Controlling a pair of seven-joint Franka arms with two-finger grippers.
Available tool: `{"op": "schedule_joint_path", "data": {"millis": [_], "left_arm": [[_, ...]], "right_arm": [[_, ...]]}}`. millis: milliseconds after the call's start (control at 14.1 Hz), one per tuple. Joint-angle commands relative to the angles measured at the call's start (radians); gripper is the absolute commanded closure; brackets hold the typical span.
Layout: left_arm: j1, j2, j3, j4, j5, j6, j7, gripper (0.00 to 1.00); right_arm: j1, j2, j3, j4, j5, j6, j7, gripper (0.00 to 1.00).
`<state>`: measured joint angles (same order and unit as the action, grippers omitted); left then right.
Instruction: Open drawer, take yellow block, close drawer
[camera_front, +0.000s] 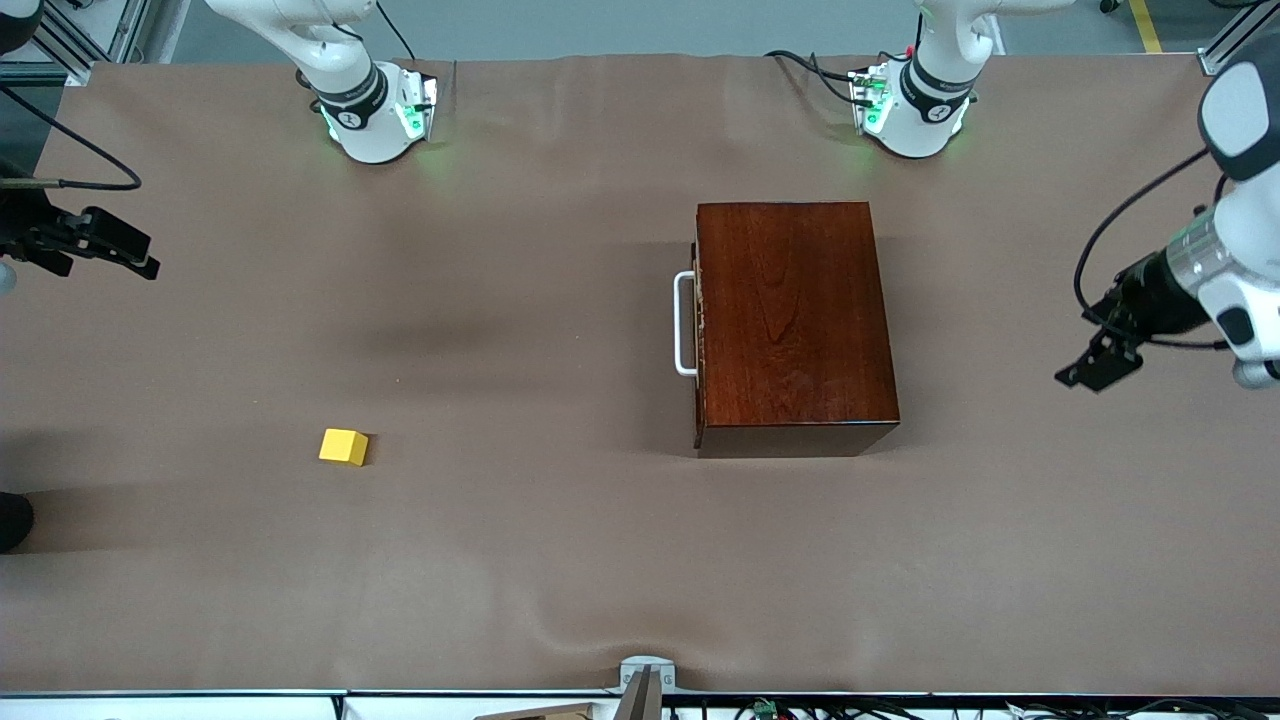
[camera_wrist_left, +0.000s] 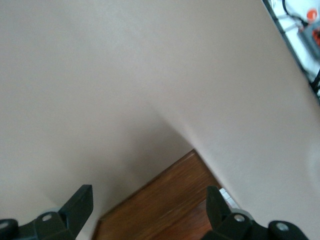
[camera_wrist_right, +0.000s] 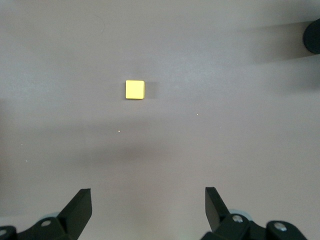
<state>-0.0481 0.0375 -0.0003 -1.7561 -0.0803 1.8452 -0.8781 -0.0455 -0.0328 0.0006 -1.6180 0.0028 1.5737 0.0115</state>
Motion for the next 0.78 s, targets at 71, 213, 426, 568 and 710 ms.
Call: {"op": "schedule_joint_path", "data": {"millis": [71,213,426,568,710], "left_arm": [[0.028,-0.103,-0.009,-0.109,-0.021,-0.035,0.282,0.0],[0.028,-0.119,-0.007,-0.111,-0.009,-0.096,0.419,0.0],[0.027,-0.123,-0.009,-0.092,0.045,-0.159,0.591,0.0],[0.027,-0.097,-0.009,-0.037,0.059,-0.162,0.683,0.0],[0.025,-0.062,-0.009,0.042,0.057,-0.181,0.722,0.0]], "right_arm": [[-0.01,-0.006,0.01,0.007,-0.007,0.003,-0.01,0.0],[-0.01,-0.005,0.012,0.007,-0.009,0.005,-0.01,0.0],[-0.01,-0.006,0.012,0.007,-0.009,0.003,-0.01,0.0],[-0.01,-0.004,0.012,0.007,-0.01,0.003,-0.01,0.0],[-0.008,-0.005,0.012,0.007,-0.01,0.003,-0.01,0.0]]}}
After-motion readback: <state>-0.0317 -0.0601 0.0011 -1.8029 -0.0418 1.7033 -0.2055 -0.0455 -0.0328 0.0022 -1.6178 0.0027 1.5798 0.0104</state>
